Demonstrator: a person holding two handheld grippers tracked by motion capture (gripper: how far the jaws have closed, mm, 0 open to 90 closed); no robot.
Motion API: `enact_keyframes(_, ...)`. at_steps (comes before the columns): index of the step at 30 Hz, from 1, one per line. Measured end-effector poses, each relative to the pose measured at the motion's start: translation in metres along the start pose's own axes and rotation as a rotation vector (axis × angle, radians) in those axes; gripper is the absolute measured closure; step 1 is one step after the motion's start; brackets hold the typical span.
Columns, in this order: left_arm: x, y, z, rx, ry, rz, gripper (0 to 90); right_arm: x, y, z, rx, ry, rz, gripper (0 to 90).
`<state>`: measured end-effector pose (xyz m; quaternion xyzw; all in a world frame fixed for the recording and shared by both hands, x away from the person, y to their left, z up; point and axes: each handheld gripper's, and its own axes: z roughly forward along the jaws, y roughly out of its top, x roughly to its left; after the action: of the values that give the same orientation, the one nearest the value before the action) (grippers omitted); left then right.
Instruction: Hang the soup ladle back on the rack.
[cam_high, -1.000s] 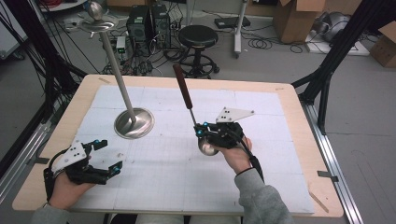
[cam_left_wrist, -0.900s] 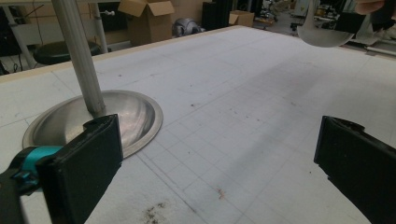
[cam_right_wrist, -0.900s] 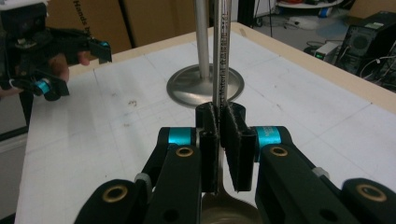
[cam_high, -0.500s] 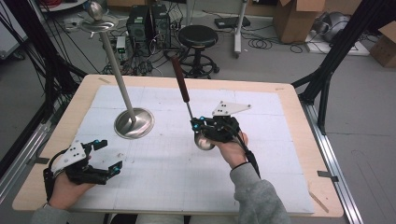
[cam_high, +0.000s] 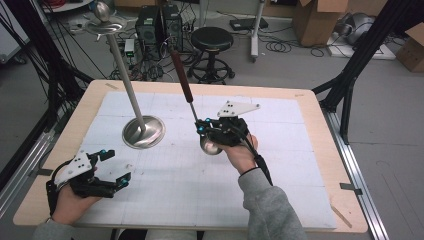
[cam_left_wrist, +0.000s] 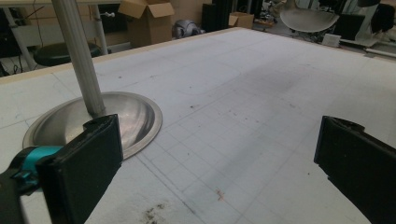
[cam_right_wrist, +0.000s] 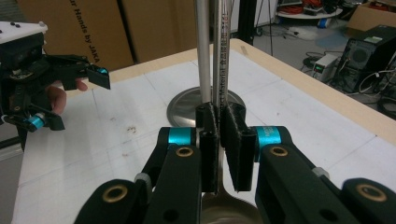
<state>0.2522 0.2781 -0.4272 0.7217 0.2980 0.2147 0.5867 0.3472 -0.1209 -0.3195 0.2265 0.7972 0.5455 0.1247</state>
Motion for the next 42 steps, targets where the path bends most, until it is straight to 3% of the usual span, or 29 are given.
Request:
enact_keyframes(29, -0.001, 0.001, -0.001, -0.010, -0.002, -0.003, 1.7, 0.002, 0.029, 0.027, -0.009, -0.024, -0.001, 85.2)
enact_keyframes(42, 0.000, 0.000, -0.001, 0.000, -0.003, -0.002, 1.7, 0.015, 0.048, 0.052, -0.005, -0.048, -0.016, 85.1)
